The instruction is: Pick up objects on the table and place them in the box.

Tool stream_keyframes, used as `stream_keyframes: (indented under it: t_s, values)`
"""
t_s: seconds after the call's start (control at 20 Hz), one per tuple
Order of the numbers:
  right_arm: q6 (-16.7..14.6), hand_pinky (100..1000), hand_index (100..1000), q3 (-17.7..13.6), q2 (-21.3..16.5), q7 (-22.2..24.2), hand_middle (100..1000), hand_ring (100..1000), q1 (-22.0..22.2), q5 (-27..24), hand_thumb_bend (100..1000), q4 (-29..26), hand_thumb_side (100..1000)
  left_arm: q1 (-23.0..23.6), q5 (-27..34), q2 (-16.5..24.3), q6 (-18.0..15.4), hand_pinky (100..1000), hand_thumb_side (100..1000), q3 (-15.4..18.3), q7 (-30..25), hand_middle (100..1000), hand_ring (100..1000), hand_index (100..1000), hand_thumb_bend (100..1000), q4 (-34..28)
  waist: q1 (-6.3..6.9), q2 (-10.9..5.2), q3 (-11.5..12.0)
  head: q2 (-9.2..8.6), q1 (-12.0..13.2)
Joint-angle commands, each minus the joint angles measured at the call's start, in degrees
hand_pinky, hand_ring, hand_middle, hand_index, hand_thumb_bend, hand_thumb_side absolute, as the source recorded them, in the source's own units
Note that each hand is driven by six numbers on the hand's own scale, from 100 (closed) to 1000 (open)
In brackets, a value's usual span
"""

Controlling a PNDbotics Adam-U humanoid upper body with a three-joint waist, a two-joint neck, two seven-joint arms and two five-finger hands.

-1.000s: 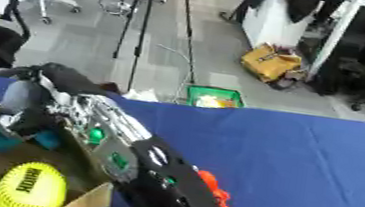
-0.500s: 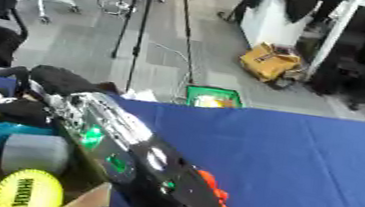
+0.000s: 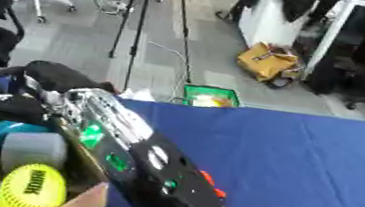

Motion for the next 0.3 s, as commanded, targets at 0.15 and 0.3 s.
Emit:
stream_keyframes:
  t_s: [0.15,0.3]
  values:
    - [0.6,818,772,-1.5,-1.4,-3.3,791,805,-1.2,-1.6,100,-4.4,1000,-0.3,0.1,0.6,-0.1,1000,824,0.7,0.6,969,913,864,100,-0.8,0.33,-1.87,-0.2,0.44,0.0]
    - [1.1,793,766,-2.7,-3.0,-5.9,784,793,-0.6,-4.1,100,-10.1,1000,0.0,0.0,0.7,0.1,1000,842,0.9,1.1,971,914,875,100,-0.8,0.29,-2.31,-1.1,1.41,0.7]
